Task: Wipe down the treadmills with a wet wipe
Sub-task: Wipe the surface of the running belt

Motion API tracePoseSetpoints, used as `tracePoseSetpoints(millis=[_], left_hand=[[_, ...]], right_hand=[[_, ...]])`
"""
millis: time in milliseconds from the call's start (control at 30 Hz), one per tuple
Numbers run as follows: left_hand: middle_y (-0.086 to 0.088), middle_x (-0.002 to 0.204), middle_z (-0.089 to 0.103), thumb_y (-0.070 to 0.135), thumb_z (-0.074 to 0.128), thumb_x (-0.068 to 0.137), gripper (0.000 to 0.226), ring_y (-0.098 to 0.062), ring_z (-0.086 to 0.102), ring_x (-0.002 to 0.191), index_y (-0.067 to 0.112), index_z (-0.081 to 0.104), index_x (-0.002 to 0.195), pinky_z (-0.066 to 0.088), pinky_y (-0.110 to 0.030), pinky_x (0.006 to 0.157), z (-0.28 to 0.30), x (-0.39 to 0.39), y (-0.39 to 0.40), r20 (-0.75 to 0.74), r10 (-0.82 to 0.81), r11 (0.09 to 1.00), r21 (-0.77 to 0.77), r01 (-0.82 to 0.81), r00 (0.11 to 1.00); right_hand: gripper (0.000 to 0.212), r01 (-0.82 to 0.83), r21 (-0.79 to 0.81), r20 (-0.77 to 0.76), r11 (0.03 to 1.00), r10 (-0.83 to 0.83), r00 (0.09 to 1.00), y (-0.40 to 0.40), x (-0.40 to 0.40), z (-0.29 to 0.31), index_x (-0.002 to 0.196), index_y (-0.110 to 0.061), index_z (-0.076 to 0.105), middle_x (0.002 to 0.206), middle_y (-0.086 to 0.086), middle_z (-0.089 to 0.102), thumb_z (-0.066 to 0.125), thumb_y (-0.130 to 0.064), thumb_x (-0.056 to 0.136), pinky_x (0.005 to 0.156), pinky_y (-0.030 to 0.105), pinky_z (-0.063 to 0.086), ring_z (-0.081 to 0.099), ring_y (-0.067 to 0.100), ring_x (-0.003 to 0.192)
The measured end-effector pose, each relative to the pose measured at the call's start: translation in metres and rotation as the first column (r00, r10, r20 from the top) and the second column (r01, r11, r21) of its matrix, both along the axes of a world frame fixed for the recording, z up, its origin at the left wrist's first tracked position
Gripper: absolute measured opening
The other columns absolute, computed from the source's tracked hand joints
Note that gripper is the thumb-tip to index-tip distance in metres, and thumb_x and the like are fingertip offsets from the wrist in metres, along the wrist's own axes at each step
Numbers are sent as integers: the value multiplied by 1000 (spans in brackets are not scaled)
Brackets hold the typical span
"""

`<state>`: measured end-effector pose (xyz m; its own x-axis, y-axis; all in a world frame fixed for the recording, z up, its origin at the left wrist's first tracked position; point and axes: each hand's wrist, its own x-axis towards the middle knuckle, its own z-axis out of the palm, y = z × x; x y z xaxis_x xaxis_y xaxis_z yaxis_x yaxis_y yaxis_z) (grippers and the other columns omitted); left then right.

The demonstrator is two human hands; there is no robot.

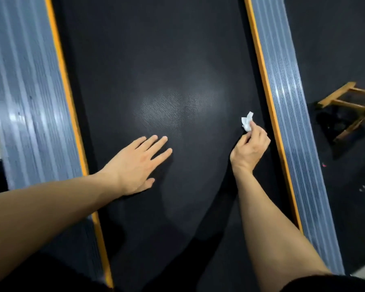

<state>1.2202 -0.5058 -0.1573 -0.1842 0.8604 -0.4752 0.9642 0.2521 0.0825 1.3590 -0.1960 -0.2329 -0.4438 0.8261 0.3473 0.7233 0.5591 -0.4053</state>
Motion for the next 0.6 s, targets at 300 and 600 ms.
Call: tracePoseSetpoints(millis=[300,600], left_hand=[[-10,163,-34,53,45,102,95,-32,-15,156,25,-28,156,0,-44,127,3,24,-30,-9,151,978,-144,-151,988],[-10,168,-22,52,38,106,82,-31,-7,157,25,-18,160,2,-42,127,2,33,-42,-52,180,978,-101,-185,982]], right_hand=[[28,-138,21,144,990,134,981,16,-9,35,104,-6,72,97,12,70,49,0,88,83,44,48,56,33,90],[29,-96,-437,56,894,133,990,-71,-97,70,105,-12,75,96,7,70,49,-6,94,69,21,43,60,20,87]])
